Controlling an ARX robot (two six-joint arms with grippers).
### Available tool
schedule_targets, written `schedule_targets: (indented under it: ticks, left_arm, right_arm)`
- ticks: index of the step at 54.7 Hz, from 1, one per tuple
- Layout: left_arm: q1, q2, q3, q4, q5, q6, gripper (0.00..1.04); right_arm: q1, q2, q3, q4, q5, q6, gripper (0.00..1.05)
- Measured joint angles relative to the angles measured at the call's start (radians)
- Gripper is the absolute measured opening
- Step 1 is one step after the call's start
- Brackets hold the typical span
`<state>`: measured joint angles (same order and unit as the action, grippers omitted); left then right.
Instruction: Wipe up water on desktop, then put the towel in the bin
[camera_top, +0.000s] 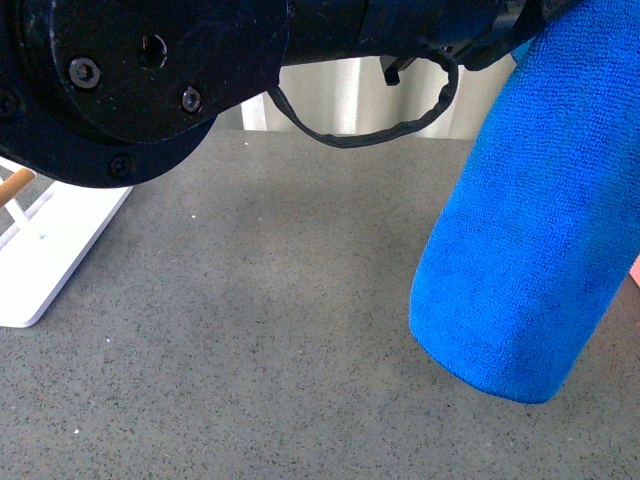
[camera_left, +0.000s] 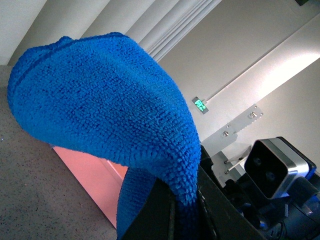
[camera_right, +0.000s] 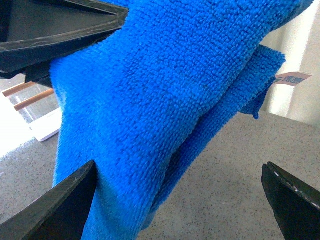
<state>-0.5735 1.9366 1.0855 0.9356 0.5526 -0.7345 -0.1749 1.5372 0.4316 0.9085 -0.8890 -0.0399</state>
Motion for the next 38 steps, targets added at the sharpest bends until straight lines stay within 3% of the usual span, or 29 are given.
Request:
schedule_targets:
  ticks: [20, 27, 38]
  left_arm:
    - [-0.014, -0.016, 0.011, -0.001, -0.009, -0.02, 0.04]
    - [-0.018, -0.016, 0.013, -0.001, -0.011, -0.035, 0.04]
    - [-0.027, -0.016, 0.014, -0.001, -0.011, -0.045, 0.04]
  right_arm:
    - [0.105, 0.116, 0.047, 0.124, 0.073, 0.143, 0.95]
    - [0.124, 0.126, 0.061, 0.14, 0.087, 0.158, 0.79]
    - [0.151, 0.137, 0.085, 0.159, 0.109, 0.187, 0.42]
